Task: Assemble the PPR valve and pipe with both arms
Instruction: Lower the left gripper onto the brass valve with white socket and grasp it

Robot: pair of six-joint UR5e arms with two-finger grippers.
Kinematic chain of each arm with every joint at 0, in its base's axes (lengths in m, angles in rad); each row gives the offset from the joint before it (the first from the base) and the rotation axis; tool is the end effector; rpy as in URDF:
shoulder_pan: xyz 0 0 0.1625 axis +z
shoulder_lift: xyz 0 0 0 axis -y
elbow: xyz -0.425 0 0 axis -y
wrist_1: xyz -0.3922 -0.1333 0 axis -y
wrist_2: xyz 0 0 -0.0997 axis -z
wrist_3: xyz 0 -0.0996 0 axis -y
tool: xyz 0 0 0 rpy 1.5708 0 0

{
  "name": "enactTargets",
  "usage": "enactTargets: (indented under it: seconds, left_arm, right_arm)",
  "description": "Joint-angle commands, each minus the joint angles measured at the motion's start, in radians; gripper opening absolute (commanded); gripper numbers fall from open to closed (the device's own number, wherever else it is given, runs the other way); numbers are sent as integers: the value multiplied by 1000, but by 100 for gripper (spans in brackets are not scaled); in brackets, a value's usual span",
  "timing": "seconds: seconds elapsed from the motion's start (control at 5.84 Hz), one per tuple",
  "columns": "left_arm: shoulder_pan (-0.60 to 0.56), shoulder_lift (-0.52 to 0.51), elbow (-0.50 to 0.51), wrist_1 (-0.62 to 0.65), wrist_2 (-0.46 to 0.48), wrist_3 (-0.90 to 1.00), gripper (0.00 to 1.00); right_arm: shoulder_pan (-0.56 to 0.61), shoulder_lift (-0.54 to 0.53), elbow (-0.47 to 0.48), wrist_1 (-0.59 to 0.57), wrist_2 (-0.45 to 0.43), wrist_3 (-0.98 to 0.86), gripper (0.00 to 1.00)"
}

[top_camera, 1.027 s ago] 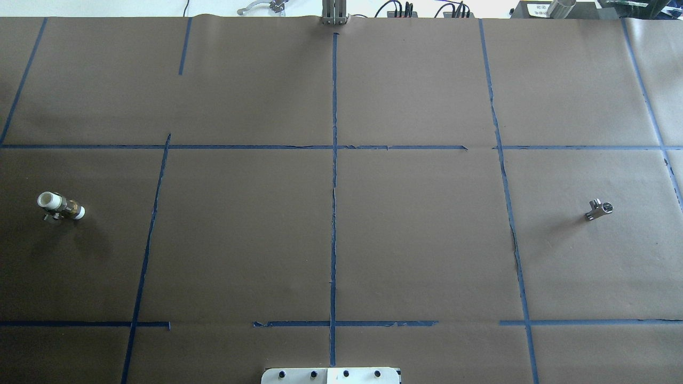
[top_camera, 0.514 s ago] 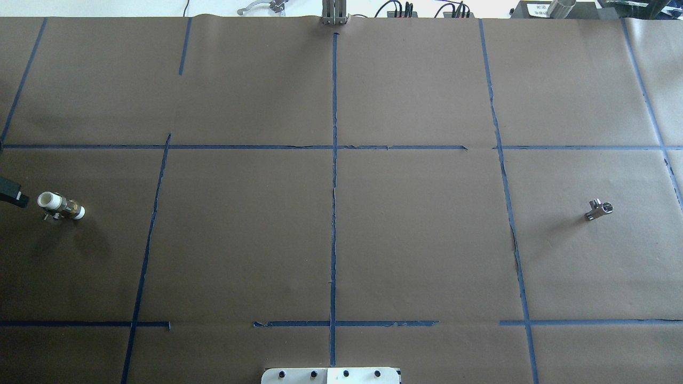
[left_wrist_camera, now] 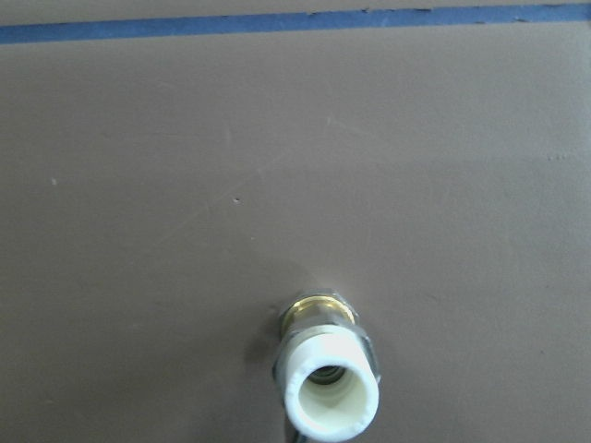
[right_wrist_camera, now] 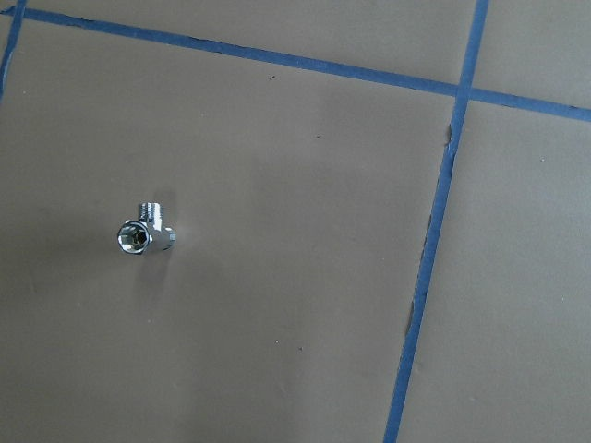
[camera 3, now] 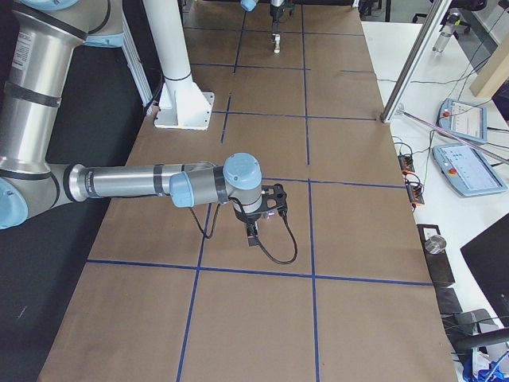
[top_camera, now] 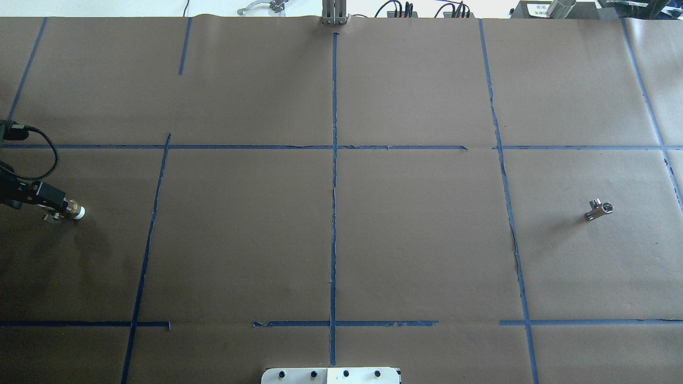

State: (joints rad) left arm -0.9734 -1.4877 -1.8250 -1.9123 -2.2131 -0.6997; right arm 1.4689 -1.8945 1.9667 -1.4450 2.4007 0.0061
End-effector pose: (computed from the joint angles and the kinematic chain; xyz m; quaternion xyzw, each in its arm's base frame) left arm 0.2075 -0.4360 0.5399 0.0073 0.3886 0.0330 0.9208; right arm 0.0222 -0.3712 0.5834 0.0687 -0.4055 -0.0834 0.9077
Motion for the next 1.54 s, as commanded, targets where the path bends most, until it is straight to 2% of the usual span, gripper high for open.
enactTargets:
  seconds: [0.0, 0.34, 1.03, 1.2, 1.37]
  left_arm:
    - [4, -5, 12, -2, 10, -3, 81]
    - [4, -6, 12, -2, 12, 2, 76]
    - [4, -20, 13, -1, 13, 5, 73]
    - [4, -19, 15, -1, 15, 5, 59]
    - [4, -19, 16, -1, 15, 5, 36]
  right_arm:
    - [1, 2, 0, 0, 0, 0, 100]
    - [1, 2, 1, 2, 2, 0, 100]
    - [-2, 3, 1, 2, 0, -1, 100]
    - [-4, 3, 0, 2, 0, -2, 100]
    - [-5, 3, 1, 2, 0, 0, 100]
